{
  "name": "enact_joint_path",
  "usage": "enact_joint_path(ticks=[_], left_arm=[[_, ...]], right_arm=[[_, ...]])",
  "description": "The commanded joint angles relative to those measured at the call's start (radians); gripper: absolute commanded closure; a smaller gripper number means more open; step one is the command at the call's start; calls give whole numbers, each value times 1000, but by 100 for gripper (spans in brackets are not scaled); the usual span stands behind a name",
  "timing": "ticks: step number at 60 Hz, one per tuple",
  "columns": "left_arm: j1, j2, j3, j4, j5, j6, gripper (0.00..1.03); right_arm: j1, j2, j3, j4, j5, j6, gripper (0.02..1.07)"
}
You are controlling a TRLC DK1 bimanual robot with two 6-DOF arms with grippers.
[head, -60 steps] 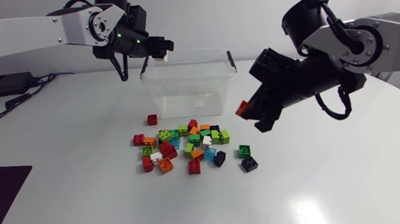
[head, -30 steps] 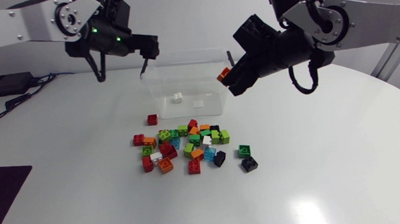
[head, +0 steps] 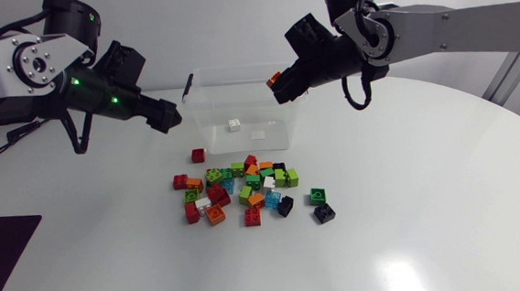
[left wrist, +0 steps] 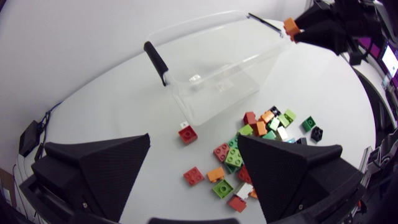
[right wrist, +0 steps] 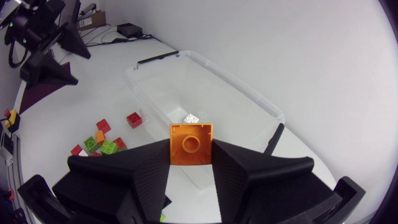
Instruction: Place the duplo bricks in the container
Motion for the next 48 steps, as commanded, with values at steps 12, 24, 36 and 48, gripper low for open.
enact_joint_path(ticks=[12,24,36,48], left_arm=[[-1,-34,-119,-12,34,101,6],[-7,-45,-178,-12,50,136,6],[-7,-46,-232,-12,52,173,6],[-38,-53,-293,-12,54,222,6]], right_arm=[[-12,113,138,32,18,45,70],[2,159,219,22,36,49,70],[13,202,265,32,44,54,69],[25,260,311,121,111,49,57]])
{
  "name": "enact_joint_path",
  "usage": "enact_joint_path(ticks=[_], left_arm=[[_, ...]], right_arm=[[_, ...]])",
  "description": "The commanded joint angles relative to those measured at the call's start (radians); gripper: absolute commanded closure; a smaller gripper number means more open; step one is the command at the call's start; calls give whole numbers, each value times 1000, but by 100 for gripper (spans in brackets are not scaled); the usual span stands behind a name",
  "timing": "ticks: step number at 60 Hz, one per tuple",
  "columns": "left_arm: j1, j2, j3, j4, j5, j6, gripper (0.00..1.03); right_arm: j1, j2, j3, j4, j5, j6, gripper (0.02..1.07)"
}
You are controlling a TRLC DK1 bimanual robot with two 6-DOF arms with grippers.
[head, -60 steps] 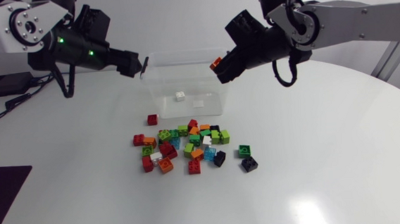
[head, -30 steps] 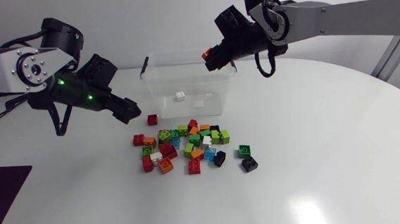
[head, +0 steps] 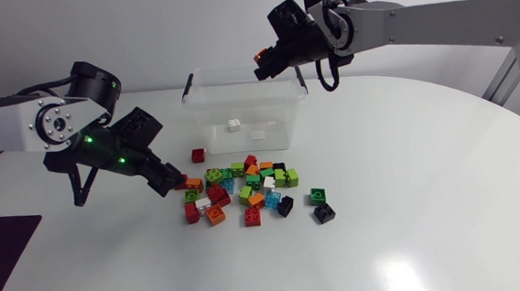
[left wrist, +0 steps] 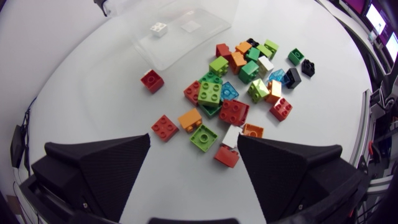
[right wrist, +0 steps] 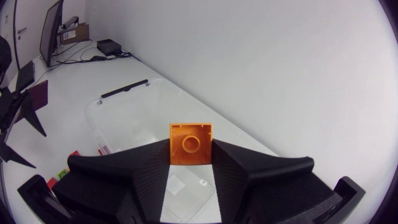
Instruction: Place the duplo bricks in the container
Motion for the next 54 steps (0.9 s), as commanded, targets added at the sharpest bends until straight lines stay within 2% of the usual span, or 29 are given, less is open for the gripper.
enact_joint_path(ticks=[1,2,5,8,20,26,33,43,54], left_arm=[[-20,-21,-45,-4,12,50,6],[-21,-21,-48,-4,12,56,6],[-21,-24,-57,-4,12,78,6],[-21,-24,-63,-4,12,107,6],[-20,-24,-103,-8,14,282,6],[-17,-21,-132,-8,23,392,6],[-4,12,-140,-8,55,461,6],[39,45,-155,-8,123,576,7],[60,110,-160,-8,152,661,7]], right_arm=[[11,54,53,34,36,15,52],[13,60,63,34,43,12,47],[17,78,99,27,66,10,21],[23,80,115,23,85,10,6],[33,-46,35,15,100,9,6],[33,-112,-9,-26,102,3,6],[30,-186,-68,-71,96,-8,6],[13,-310,-229,-92,68,-13,6],[-1,-428,-430,-92,54,-49,6]])
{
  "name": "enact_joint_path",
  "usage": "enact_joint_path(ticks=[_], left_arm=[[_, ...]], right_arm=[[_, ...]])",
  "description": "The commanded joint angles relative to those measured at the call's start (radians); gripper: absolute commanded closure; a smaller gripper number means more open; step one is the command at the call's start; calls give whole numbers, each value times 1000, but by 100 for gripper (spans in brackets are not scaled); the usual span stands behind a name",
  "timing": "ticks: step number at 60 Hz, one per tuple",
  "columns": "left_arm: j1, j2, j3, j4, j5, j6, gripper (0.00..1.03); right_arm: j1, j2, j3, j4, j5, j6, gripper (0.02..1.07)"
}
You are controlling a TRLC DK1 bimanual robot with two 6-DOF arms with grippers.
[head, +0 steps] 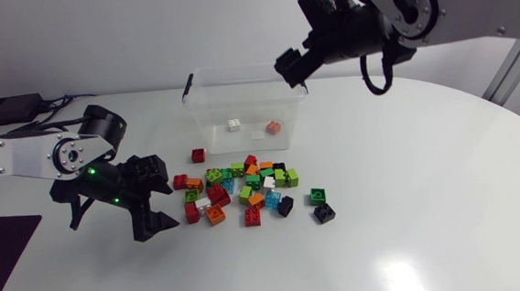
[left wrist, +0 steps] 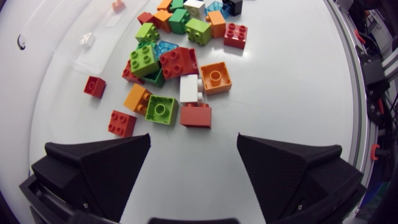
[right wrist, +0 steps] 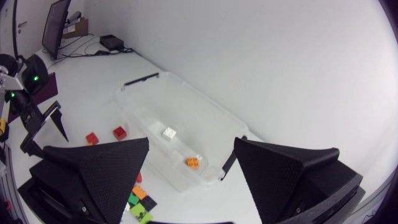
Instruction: Place the duplo bricks in the container
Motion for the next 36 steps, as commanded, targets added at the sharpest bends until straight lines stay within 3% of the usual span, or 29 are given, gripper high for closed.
enact_joint_path(ticks=[1,21,36], left_arm=[[8,56,-25,-8,22,76,7],[-41,162,-20,6,28,96,12],[-47,185,-9,36,47,86,12]], right_arm=[[-16,-54,-108,-16,-15,-27,6],[-84,-171,-377,27,-51,-66,6],[-88,-189,-472,50,-53,-76,6]])
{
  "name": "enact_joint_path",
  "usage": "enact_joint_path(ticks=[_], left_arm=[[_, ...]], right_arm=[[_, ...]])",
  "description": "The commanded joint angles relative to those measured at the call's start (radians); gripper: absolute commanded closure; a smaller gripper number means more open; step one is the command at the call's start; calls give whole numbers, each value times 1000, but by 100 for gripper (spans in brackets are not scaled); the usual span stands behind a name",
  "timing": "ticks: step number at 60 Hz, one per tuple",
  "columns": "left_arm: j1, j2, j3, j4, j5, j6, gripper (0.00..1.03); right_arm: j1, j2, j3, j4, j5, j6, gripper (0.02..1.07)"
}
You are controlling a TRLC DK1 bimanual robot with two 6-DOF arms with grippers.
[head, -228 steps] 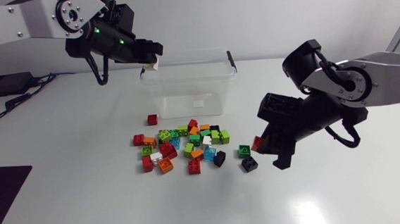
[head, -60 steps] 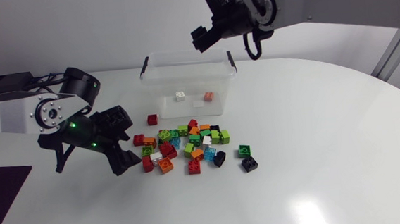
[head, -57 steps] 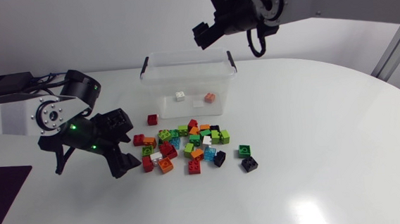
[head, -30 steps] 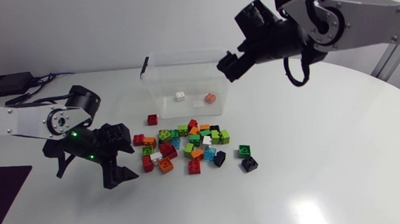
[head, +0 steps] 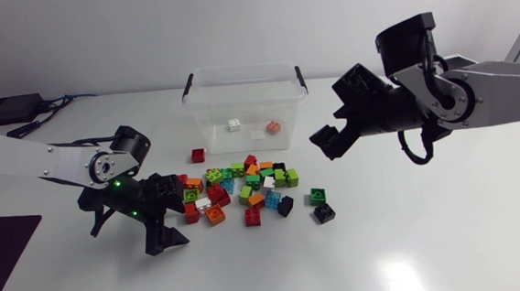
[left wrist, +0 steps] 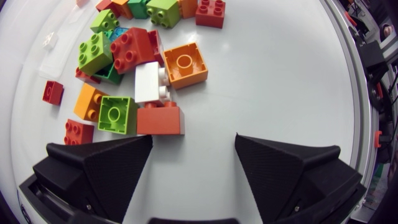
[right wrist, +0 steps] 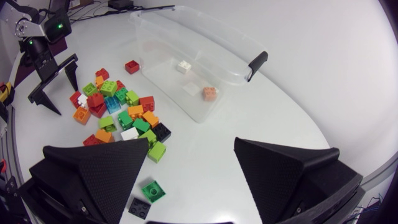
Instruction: Place the duplo bricks in the container
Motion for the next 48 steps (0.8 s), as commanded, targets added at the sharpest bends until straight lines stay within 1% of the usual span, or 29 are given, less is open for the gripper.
enact_joint_path(ticks=[1,8,25,35,40,43,44,46,48], left_arm=[[-5,25,-9,7,20,26,12],[-5,28,-4,29,25,26,12],[-11,39,28,41,36,32,12],[-11,60,62,49,48,20,17],[-19,88,90,47,48,-29,21],[-24,99,108,46,47,-80,21],[-24,103,114,44,45,-98,23],[-27,111,129,34,45,-129,26],[-27,116,137,17,42,-140,27]], right_arm=[[-2,-22,-39,15,-6,-17,6],[5,-35,-64,15,-9,-19,6],[30,-45,-127,17,-12,-37,6],[39,-52,-142,17,-12,-37,6],[42,-56,-145,17,-10,-36,6],[44,-62,-148,17,-10,-36,6],[45,-64,-148,17,-10,-36,6],[45,-67,-150,17,-10,-36,6],[45,-70,-151,17,-10,-36,6]])
